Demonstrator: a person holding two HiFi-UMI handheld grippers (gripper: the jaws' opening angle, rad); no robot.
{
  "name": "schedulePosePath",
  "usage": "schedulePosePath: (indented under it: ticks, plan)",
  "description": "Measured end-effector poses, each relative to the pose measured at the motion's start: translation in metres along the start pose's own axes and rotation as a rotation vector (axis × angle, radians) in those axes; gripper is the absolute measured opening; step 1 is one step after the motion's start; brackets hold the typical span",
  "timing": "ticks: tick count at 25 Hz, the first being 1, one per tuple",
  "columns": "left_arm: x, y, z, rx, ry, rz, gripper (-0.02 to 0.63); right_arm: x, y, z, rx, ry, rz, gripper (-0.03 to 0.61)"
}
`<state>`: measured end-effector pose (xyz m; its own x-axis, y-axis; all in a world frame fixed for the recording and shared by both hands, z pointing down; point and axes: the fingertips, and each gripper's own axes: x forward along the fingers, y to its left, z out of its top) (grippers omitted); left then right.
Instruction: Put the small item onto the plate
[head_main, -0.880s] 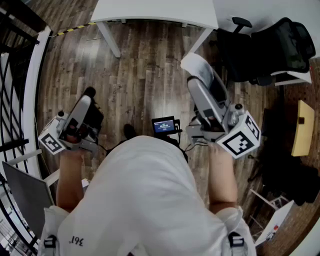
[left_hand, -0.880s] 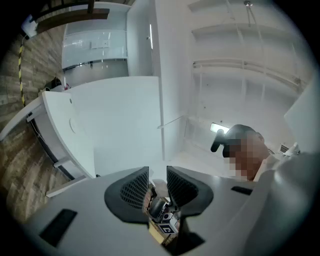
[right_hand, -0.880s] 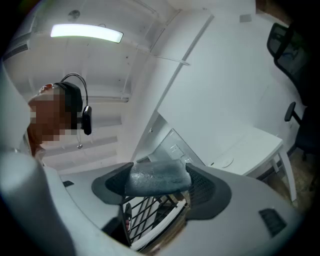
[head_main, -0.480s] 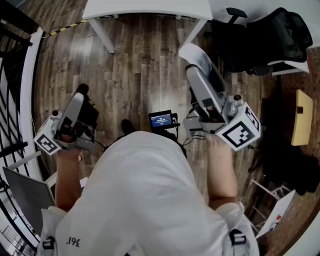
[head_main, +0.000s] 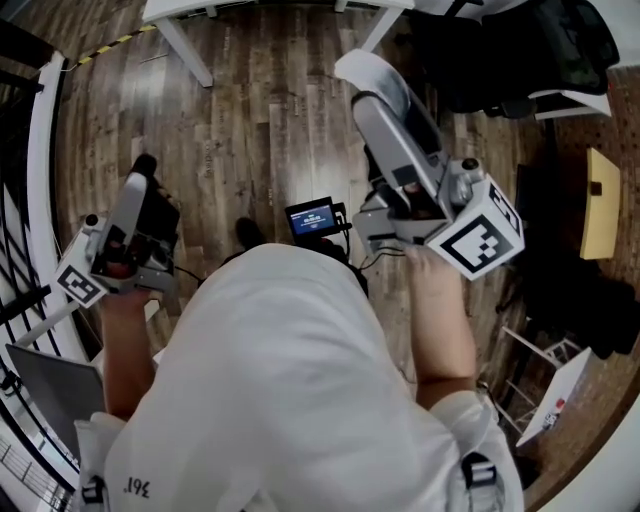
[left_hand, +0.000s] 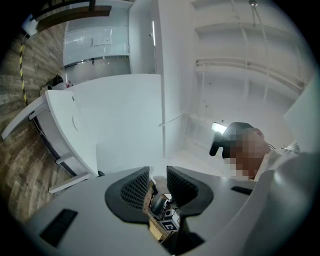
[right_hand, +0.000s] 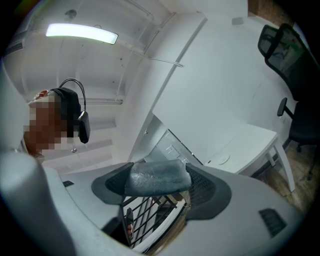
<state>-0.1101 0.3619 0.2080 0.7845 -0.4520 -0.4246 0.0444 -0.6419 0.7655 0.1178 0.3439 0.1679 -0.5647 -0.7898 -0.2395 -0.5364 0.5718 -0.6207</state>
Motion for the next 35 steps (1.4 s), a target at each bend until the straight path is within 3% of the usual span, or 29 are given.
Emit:
schedulePosePath:
  ticks: [19, 35]
  plan:
    - [-0.052, 0.009, 0.021, -0.079, 0.094, -0.051, 0.097, 0.012, 0.025, -0.054, 0.042, -0.074, -0.116, 0.318]
    - [-0.072, 0.014, 0.031, -0.094, 0.094, -0.055, 0.097, 0.027, 0.031, -0.073, 0.036, -0.060, -0.142, 0.319]
